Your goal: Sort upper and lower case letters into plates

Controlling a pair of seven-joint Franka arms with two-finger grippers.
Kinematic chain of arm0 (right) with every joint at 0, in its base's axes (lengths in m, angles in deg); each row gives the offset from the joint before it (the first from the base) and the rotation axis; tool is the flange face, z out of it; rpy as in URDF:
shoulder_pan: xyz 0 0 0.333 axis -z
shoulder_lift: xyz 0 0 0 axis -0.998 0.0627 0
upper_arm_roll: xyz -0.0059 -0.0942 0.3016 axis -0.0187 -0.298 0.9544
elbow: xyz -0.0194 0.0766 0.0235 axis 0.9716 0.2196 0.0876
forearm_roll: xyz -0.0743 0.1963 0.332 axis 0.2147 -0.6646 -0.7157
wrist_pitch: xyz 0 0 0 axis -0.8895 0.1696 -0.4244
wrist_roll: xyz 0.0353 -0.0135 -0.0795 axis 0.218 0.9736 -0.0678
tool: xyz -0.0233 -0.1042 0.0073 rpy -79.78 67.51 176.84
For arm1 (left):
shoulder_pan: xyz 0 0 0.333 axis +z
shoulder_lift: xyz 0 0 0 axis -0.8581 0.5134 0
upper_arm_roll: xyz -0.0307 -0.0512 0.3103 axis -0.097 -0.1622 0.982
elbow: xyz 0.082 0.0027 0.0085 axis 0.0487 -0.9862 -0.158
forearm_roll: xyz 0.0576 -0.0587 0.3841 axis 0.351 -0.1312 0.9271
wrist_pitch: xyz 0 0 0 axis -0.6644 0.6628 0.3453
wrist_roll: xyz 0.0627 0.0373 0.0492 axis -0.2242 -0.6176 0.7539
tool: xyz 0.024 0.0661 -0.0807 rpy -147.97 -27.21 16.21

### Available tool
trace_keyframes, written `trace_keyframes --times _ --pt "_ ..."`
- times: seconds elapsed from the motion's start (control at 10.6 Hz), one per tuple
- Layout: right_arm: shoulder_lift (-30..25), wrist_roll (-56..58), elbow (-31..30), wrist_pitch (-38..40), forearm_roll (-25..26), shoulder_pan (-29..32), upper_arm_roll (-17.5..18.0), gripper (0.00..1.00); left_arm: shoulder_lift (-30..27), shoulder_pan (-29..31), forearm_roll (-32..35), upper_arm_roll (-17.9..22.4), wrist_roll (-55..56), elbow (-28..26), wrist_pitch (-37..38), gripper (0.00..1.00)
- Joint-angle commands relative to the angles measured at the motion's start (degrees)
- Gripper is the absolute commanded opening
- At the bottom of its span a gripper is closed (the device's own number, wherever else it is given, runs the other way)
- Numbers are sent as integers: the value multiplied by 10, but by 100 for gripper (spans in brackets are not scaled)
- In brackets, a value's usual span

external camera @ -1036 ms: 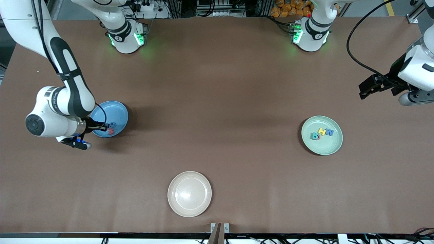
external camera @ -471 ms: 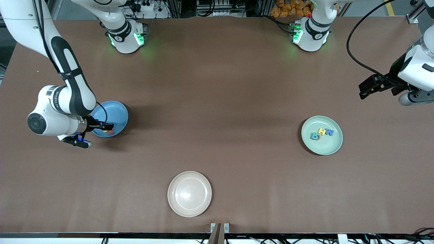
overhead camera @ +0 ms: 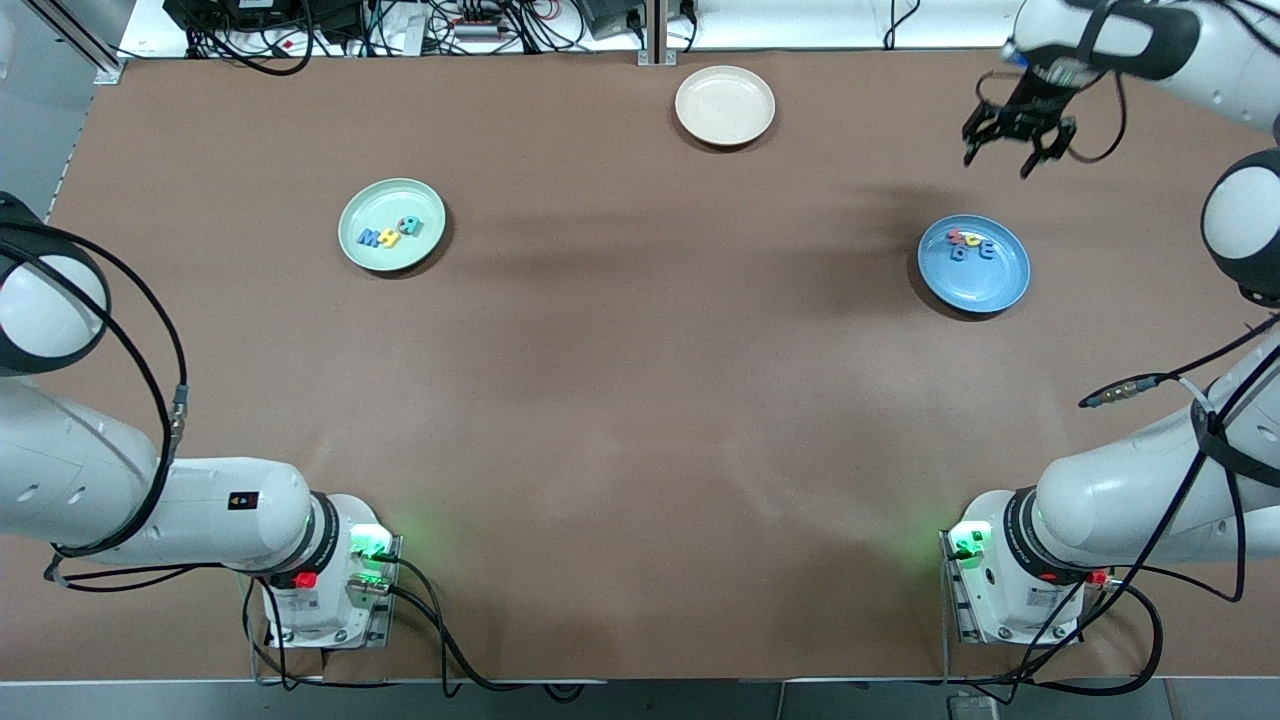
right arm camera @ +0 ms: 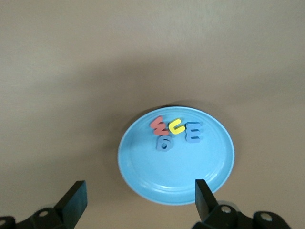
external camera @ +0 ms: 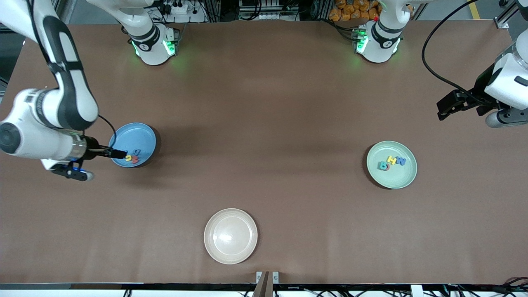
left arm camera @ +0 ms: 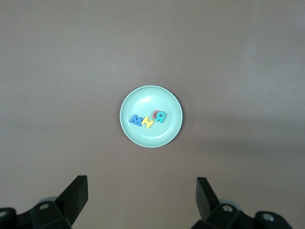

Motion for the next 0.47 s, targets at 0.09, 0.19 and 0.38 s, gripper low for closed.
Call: trace_keyframes --times 0.09,0.19,0.38 --pt "-4 1 159 133 100 -11 34 100 -16 2 -15 -5 -2 0 -2 100" --pt "-13 6 183 144 100 -13 39 100 -21 2 -17 -5 -2 -3 -5 100" --pt "-44 7 186 139 102 -14 57 100 -25 2 -18 -6 -2 -5 -5 100"
